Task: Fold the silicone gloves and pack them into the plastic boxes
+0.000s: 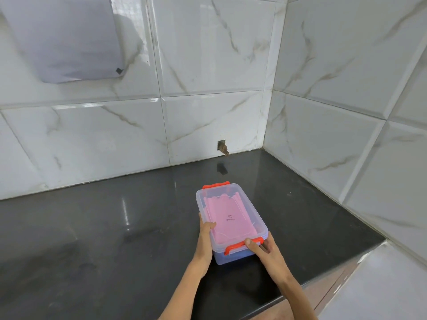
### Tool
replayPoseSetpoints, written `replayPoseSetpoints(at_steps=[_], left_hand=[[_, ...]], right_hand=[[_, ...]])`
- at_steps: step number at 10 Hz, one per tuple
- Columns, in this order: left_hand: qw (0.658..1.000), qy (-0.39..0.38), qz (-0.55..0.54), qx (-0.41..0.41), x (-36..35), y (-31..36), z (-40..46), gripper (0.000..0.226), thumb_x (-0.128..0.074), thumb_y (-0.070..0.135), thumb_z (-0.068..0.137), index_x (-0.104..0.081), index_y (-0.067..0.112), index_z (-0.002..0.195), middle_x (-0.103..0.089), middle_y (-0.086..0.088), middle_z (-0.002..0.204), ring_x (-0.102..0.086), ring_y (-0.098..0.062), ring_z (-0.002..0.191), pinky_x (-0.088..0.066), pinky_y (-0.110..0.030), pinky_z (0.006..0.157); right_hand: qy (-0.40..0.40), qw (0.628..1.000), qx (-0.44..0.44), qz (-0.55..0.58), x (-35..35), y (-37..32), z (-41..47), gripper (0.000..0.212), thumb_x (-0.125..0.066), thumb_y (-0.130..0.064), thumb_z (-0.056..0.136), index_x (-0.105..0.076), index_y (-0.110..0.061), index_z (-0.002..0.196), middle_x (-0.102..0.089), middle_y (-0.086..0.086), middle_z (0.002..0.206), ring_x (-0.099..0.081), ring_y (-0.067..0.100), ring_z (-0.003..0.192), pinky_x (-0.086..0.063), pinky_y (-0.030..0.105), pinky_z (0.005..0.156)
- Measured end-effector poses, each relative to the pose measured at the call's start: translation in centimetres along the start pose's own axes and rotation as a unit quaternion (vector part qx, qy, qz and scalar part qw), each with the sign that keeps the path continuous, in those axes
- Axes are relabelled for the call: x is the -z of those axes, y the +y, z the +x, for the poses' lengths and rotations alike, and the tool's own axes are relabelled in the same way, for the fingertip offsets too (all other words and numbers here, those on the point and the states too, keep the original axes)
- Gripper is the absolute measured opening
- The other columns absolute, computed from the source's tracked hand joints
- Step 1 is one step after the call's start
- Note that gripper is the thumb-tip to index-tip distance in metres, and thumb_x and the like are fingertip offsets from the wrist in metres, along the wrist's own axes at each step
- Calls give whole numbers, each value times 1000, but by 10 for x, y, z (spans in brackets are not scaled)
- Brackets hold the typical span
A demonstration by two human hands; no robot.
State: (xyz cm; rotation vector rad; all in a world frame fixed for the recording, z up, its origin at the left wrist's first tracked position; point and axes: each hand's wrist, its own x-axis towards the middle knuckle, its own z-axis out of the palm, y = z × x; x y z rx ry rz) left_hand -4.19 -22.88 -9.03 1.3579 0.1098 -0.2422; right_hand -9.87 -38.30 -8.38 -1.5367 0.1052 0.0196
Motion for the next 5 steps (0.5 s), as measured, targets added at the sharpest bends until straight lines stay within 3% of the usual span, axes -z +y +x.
replayPoseSetpoints(at_steps=[1,2,3,4,5], left_hand=[[998,46,45,-28,3,12,-12,63,-32,52,92,-22,28,149,-29,-4,156,-31,-26,142,-24,-54,116],[967,154,174,-105,32,35,-18,64,-31,46,99,5,35,150,6,10,160,8,-12,147,2,-44,120],[898,210,338,-188,74,65,-23,66,-35,38,100,3,23,152,8,9,160,14,-3,142,12,-34,116],[832,266,442,-204,112,93,-37,65,-35,34,100,-1,15,152,7,2,161,9,-16,148,7,-39,118],[798,323,473,-186,139,103,-54,65,-33,36,100,-2,14,153,6,0,161,8,-18,149,5,-42,118]], right_hand=[[36,999,8,5,13,-20,3,66,-38,-55,84,-33,-28,144,-36,-5,152,-38,8,136,-33,32,113],[106,989,51,-86,11,-56,17,84,-33,-70,75,-22,-30,148,-21,-8,158,-22,2,136,-15,35,117],[90,971,91,-202,-16,-85,38,88,-26,-84,72,-18,-38,147,-17,-8,159,-16,17,146,-17,48,115],[41,971,119,-202,-69,-96,59,78,-34,-75,82,-18,-37,148,-14,-6,160,-4,23,148,-10,46,116],[-37,952,166,-255,-126,-98,70,76,-38,-65,88,-17,-27,150,-14,-4,160,-1,18,148,1,37,117]])
